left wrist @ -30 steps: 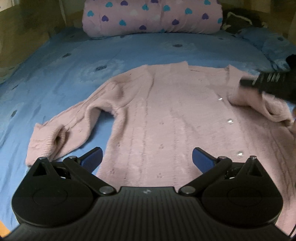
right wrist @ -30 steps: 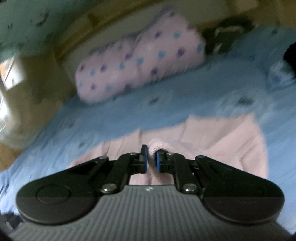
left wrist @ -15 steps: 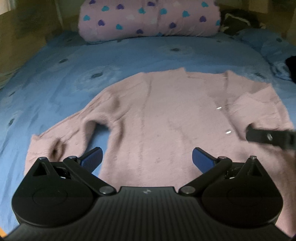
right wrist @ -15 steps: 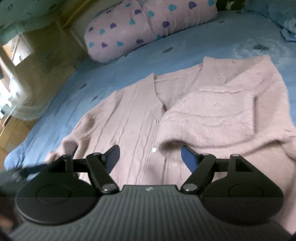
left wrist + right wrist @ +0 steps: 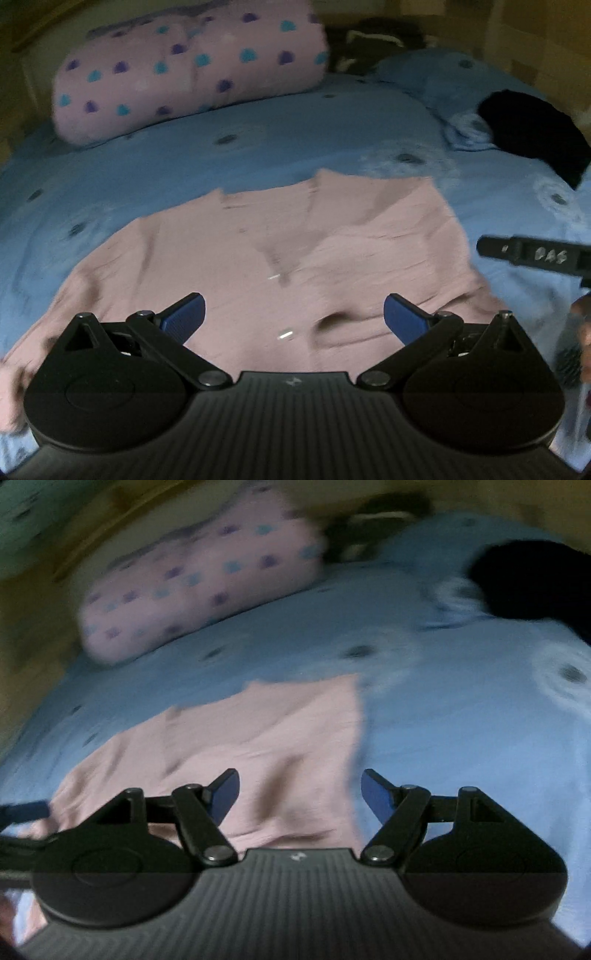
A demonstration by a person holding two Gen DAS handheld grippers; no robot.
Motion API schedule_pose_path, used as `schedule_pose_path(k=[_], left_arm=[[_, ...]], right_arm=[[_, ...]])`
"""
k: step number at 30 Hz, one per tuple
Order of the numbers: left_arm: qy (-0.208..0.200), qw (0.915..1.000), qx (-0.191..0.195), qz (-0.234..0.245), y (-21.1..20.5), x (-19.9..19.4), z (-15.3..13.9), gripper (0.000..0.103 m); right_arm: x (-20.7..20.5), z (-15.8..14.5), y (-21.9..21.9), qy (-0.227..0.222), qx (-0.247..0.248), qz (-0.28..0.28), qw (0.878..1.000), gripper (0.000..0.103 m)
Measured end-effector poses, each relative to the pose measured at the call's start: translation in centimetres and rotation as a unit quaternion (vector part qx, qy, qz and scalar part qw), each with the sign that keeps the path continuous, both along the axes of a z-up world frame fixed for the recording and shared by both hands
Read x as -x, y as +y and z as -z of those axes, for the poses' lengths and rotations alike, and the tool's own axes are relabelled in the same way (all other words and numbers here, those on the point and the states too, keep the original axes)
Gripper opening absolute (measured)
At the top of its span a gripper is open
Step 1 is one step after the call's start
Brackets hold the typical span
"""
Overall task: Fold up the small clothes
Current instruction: 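Carry the sleeve with the right gripper across the cardigan front and release, then grasp the folded sleeve cuff with the left gripper and lift it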
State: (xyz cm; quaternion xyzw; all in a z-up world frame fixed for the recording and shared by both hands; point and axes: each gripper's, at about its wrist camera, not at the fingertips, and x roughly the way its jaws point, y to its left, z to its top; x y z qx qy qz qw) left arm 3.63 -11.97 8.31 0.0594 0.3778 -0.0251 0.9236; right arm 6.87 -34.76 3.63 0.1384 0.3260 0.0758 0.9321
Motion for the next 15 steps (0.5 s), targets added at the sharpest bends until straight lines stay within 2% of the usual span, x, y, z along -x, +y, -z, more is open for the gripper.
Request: schedule_pose_path(k=[3,6,10,11,15], left_arm=[[0.002,0.9999,0.012,0.011,-2.8,-1.6,0.8,0.103],[0.008,0.9995,0.018,0.023,-5.4,-3.4,2.1,0.103],[0.019,0.9992,-0.008,0.035,-8.4,-5.6,4.2,0.103],[0.022,0.9990,-0.012,0.036,-8.8,-6.0,4.7,0.103],[0.022,0.9988,-0.028,0.033,-9.2,-6.9,6.2,0.103]], right_arm=[[-0.5,1.4,-2.1,0.024,0.015,0.058,0.998,0.075],[-0.5,2.1,-3.1,0.026,0.036,0.077,0.996,0.075],[-0.5,2.4,-3.9,0.034,0.024,0.074,0.996,0.075],[-0.6,2.3,-4.0,0.036,0.019,0.074,0.996,0.072],[-0.9,1.9,-3.9,0.032,0.046,0.095,0.994,0.073]])
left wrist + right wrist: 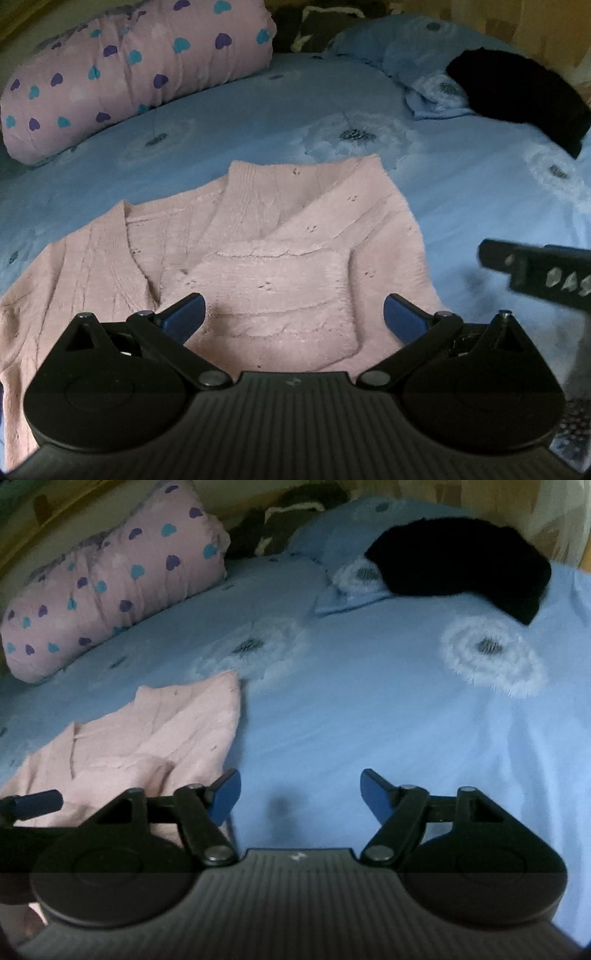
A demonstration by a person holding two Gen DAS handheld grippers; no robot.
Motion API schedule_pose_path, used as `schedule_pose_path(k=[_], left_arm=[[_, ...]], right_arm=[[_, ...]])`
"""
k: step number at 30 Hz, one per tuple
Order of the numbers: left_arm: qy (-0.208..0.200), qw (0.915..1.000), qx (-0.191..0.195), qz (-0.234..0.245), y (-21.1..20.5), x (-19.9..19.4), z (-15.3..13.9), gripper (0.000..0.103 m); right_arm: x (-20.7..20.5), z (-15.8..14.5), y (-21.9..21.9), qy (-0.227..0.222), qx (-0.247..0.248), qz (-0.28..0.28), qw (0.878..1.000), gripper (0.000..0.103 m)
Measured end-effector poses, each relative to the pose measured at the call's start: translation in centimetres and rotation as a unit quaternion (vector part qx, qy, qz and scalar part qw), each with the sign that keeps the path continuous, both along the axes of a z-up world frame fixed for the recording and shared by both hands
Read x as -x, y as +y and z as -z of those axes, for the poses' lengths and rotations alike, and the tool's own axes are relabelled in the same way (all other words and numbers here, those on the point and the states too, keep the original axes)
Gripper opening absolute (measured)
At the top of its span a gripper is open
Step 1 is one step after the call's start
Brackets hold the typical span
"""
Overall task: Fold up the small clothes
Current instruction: 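Grasp the folded sleeve cuff with the left gripper and lift it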
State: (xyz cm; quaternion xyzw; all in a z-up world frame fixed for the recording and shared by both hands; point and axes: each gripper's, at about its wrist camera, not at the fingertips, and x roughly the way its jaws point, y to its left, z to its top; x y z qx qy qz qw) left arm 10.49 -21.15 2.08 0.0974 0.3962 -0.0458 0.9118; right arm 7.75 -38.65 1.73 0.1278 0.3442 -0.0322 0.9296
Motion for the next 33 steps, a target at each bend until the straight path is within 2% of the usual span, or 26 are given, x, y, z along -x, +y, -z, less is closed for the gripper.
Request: schedule_pose_path(k=[3,6,13,16,20,24,27,33], left_arm=[[0.006,0.9998,-0.014,-0.013,0.3,-0.6,1.2,0.103],[0.011,0.9997,-0.001,-0.023,1.4,-0.6,1.8,0.102],[-0.003,0.9999,-0.011,-0.012,1.3,-0.2,2.1,0.099],[-0.011,0.9998,-0.014,-0.004,1.1,0.0,1.9,0.094],[-0.024,0.9996,-0.015,0.010,0.7,0.3,1.7,0.081],[-0.024,0.9996,-0.001,0.016,0.6,0.4,1.4,0.072],[-0.030,0.9993,0.007,0.019,0.8,0.8,1.1,0.069],[-0.051,0.9985,0.017,0.011,1.6,1.4,0.0,0.068]], right_arm=[[-0.2,-0.1,-0.2,0.002,-0.006,0.005,1.000,0.073],[-0.2,-0.2,-0.1,0.002,-0.006,0.002,1.000,0.073],[-0.3,-0.3,0.4,0.004,-0.013,-0.009,1.000,0.073],[-0.3,-0.2,0.7,0.007,-0.016,-0.017,1.000,0.073],[-0.3,-0.2,0.8,0.006,-0.017,-0.017,1.000,0.073],[-0.3,-0.3,0.7,0.005,-0.024,-0.016,1.000,0.073],[-0.3,-0.2,0.6,0.007,-0.026,-0.016,1.000,0.073],[-0.4,-0.1,0.3,0.010,-0.034,-0.015,0.999,0.073]])
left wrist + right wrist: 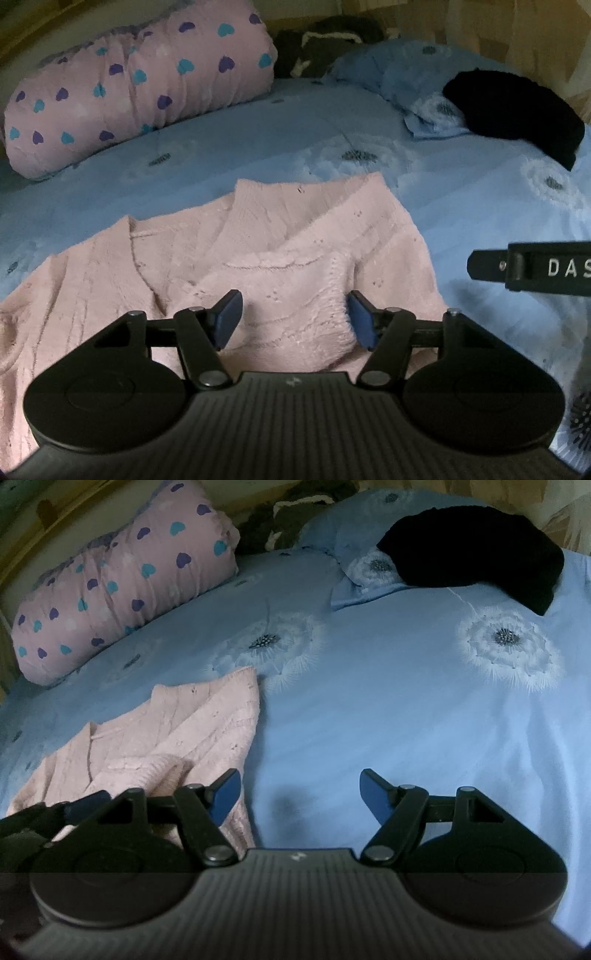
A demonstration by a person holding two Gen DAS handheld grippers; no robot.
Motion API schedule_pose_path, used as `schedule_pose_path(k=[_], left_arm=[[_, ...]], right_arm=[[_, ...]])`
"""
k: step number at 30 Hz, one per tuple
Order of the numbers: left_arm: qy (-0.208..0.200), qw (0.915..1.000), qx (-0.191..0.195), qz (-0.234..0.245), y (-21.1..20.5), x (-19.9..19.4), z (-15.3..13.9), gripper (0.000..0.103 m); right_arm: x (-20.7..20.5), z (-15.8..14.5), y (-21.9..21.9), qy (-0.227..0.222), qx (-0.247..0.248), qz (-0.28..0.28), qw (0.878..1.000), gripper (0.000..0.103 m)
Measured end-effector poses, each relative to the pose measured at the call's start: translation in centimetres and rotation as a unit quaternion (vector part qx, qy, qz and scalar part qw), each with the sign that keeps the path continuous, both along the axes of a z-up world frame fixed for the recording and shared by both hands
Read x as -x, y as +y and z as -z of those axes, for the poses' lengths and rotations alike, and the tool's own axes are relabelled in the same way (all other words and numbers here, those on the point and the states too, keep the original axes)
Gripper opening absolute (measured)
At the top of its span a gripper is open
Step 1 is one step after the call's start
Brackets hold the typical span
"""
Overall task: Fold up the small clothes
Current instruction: 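Grasp the folded sleeve cuff with the left gripper and lift it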
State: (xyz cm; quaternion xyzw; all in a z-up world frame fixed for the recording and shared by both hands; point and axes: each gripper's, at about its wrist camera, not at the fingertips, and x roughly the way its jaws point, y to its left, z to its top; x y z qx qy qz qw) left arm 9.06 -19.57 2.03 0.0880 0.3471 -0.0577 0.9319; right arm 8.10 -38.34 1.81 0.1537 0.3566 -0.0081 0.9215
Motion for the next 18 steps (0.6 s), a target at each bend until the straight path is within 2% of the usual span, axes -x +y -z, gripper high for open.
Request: schedule_pose_path(k=[4,8,13,14,15,17,18], left_arm=[[0.001,1.0000,0.002,-0.002,0.2,-0.3,0.0,0.068],[0.022,0.9997,-0.002,0.006,-0.2,-0.9,1.2,0.069],[0.010,0.9995,-0.027,0.012,-1.1,-1.1,2.0,0.068],[0.008,0.9996,-0.026,0.013,-1.0,-1.1,1.9,0.059],[0.005,0.9996,-0.023,0.014,-0.9,-1.0,1.8,0.043],[0.001,0.9997,-0.010,0.023,-0.5,-0.9,1.3,0.026],[0.002,0.9998,0.000,0.021,-0.1,-0.8,0.9,0.024]], right_arm=[[-0.1,0.1,0.2,0.002,0.000,0.001,1.000,0.073],[-0.2,0.1,0.2,0.003,0.001,-0.002,1.000,0.073],[-0.2,0.3,0.2,0.006,0.000,-0.002,1.000,0.073],[-0.2,0.3,0.2,0.007,-0.001,-0.001,1.000,0.073],[-0.2,0.4,0.2,0.007,-0.003,-0.001,1.000,0.073],[-0.2,0.5,0.1,0.008,-0.004,0.000,1.000,0.073],[-0.3,0.5,0.1,0.009,-0.004,0.000,1.000,0.073]])
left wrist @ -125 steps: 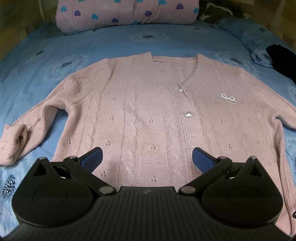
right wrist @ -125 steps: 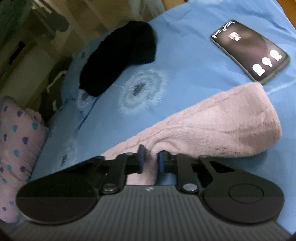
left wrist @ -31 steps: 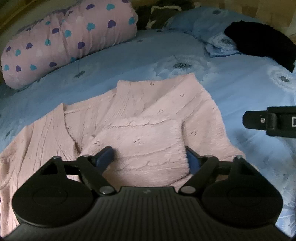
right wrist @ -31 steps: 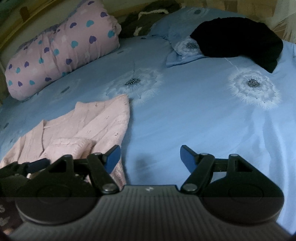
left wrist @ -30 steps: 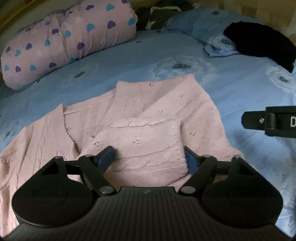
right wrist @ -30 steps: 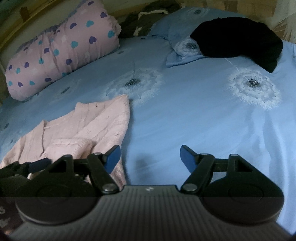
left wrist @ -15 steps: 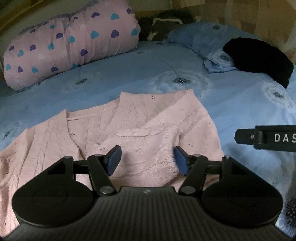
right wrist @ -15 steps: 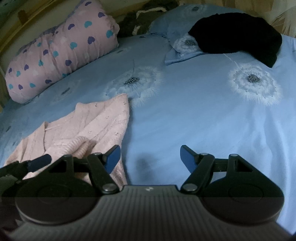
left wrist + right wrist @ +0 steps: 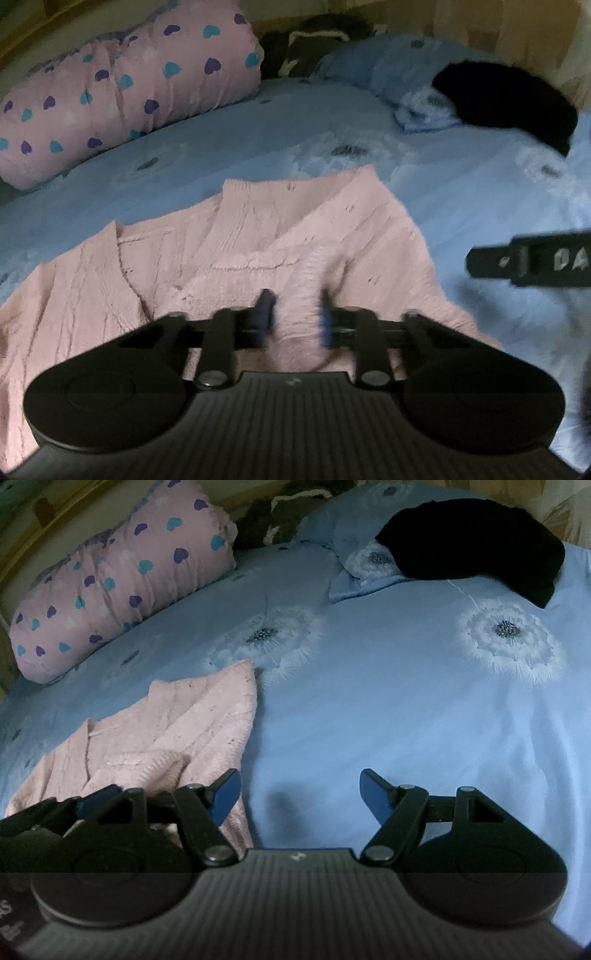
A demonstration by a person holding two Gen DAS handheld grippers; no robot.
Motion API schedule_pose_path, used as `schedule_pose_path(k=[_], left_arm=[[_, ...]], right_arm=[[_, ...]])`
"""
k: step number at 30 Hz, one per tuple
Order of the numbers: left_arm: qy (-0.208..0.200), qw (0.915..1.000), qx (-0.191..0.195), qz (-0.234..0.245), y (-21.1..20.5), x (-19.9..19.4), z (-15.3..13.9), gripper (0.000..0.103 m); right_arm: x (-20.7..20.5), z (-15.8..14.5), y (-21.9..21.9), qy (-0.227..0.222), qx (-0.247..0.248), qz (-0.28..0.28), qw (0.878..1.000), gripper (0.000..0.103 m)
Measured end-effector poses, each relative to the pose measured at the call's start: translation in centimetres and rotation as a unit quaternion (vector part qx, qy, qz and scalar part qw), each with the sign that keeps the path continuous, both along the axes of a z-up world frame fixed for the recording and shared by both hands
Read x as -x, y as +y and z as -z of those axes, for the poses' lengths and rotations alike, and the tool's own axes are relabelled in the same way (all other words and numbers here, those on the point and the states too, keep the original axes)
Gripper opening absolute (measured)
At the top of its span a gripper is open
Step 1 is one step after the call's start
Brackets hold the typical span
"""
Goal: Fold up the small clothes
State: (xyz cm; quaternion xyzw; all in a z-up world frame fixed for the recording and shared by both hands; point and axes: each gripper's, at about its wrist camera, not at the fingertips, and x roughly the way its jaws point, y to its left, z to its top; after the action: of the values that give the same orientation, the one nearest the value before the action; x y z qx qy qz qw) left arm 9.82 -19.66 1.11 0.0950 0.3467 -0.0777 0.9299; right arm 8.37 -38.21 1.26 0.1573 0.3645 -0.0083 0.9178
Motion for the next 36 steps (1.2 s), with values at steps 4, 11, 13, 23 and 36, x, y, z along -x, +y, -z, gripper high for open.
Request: schedule_pose_path(k=[4,11,13,23,36], left_arm=[[-0.021,0.9995,0.021,-0.010,1.8,0.9,-2.3,0.021],[-0.084,0.9934,0.017,-0.077,8.3,3.7,-6.4,0.020],[-0.083,0.9914,0.018,-0.100,10.5,4.2,-6.7,0.020],[-0.011,0.9744,0.087,-0.207,19.4,5.2,-2.4,0.022],[-0.025,0.9703,0.134,-0.200,21.4,7.1,-4.0,0.066]], right_arm=[[0.1,0.1,-0.1,0.000,-0.002,-0.002,1.000,0.073],[0.0,0.2,0.2,0.003,-0.002,-0.003,1.000,0.073],[0.0,0.3,0.4,0.003,-0.001,-0.005,1.000,0.073],[-0.3,0.6,2.4,0.009,0.019,-0.029,0.999,0.073],[-0.7,0.3,3.9,0.007,0.030,-0.036,0.999,0.073]])
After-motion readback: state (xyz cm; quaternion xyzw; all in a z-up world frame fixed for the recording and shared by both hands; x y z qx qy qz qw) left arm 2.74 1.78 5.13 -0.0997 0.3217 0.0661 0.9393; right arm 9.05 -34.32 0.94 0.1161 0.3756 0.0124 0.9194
